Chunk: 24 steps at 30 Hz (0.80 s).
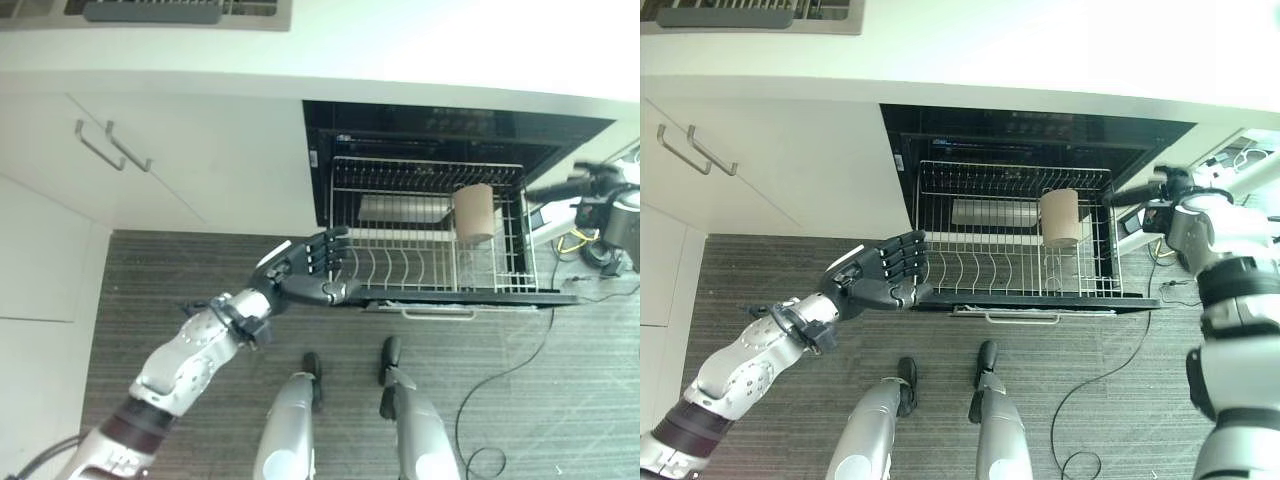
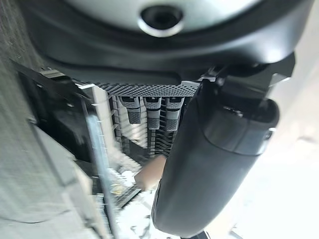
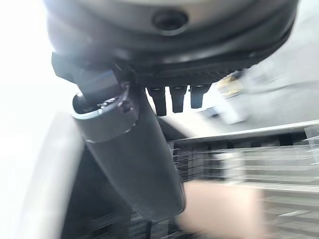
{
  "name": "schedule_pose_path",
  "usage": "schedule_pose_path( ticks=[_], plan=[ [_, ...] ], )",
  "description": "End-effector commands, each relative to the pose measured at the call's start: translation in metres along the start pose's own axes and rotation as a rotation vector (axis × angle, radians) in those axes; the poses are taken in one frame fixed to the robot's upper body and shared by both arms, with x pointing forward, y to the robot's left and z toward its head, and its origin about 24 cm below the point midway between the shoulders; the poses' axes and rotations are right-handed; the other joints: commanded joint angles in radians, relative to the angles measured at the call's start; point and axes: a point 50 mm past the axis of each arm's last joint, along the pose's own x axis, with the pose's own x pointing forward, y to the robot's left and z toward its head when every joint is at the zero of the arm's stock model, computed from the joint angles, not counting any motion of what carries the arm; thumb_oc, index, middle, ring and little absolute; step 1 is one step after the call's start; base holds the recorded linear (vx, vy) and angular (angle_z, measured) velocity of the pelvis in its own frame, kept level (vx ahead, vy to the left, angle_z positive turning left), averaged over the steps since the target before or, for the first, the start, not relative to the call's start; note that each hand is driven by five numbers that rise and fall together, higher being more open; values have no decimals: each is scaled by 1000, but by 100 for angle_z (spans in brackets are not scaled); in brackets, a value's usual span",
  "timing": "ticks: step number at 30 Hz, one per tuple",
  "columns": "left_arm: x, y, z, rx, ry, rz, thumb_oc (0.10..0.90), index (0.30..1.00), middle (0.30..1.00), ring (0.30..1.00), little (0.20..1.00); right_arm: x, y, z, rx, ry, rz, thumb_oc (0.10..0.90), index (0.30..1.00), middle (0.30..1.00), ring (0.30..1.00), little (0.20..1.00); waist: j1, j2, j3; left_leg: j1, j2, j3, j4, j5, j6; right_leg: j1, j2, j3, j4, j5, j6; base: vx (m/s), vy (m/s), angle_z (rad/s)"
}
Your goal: Place the dishes in the dishwasher.
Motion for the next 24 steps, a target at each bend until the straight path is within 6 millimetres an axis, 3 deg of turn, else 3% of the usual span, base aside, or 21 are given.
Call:
schedule_pose_path(
  ticks=[1, 4, 9, 16, 17, 18, 19, 20, 21, 22, 24],
  plan=[
    [-6, -26, 52, 3, -409, -80, 800, 900, 900, 900, 900, -18, 6, -8, 18, -126, -74, 800, 900, 900, 900, 900, -16, 10, -159, 65, 73, -51, -181, 96, -102, 15, -19, 30, 152, -201, 50, 63, 48, -14],
    [-16, -20, 55, 26, -466, -12, 800, 900, 900, 900, 900, -51, 24, -39, 117, -192, 0, 800, 900, 900, 900, 900, -46, 1, -189, 87, 79, -38, -181, 87, -98, 28, -11, 45, 152, -206, 49, 73, 31, -14],
    [-34, -7, 50, 30, -509, 121, 800, 900, 900, 900, 900, -96, 33, -58, 177, -357, 111, 800, 900, 900, 900, 900, -76, 13, -257, 131, 89, -11, -181, 73, -97, 61, -2, 57, 152, -221, 50, 64, 27, -10],
    [-56, 6, 43, 18, -505, 197, 800, 900, 900, 900, 900, -121, 23, -63, 228, -465, 96, 800, 900, 900, 900, 900, -82, 29, -326, 196, 88, 8, -181, 60, -104, 130, 6, 36, 152, -255, 39, 87, -67, 6],
    [-58, 8, 41, 1, -502, 206, 800, 900, 900, 900, 900, -121, 22, -63, 213, -470, 108, 800, 900, 900, 900, 900, -84, 26, -329, 230, 83, 28, -181, 74, -109, 145, 5, 34, 152, -259, 25, 209, -142, 16],
    [-60, 8, 39, -27, -503, 200, 800, 900, 900, 900, 900, -121, 18, -61, 200, -479, 106, 800, 900, 900, 900, 900, -81, 4, -320, 273, 64, 58, -181, 119, -113, 165, -12, 32, 152, -261, 11, 227, -110, 8],
    [-63, 8, 36, -53, -506, 198, 800, 900, 900, 900, 900, -121, 16, -61, 174, -484, 106, 800, 900, 900, 900, 900, -70, -13, -303, 262, 47, 40, -147, 189, -125, 186, -22, 44, 152, -263, -2, 243, 230, 9],
    [-66, 8, 32, -75, -501, 198, 800, 900, 900, 900, 900, -121, 11, -58, 166, -493, 107, 800, 900, 900, 900, 900, -77, 2, -301, 244, 102, 17, -181, 170, -128, 188, -16, 57, 152, -256, 15, 244, 588, 11],
    [-70, 8, 30, -94, -505, 204, 800, 900, 900, 900, 900, -122, 7, -57, 166, -499, 110, 800, 900, 900, 900, 900, -75, 24, -312, 194, 163, -59, -181, 140, -147, 180, -10, 76, 152, -258, 37, 250, 808, 6],
    [-71, 7, 29, -109, -514, 214, 800, 900, 900, 900, 900, -122, 6, -55, 160, -503, 117, 800, 900, 900, 900, 900, -72, 26, -320, 159, 206, -119, -181, 154, -170, 176, -17, 100, 152, -264, 47, 257, 802, -13],
    [-74, 6, 29, -128, -545, 243, 800, 900, 900, 900, 900, -121, 4, -43, 150, -536, 145, 800, 900, 900, 900, 900, -63, 33, -333, 143, 222, -232, -181, 155, -196, 160, -36, 154, 152, -273, 64, 206, 692, -55]
  ],
)
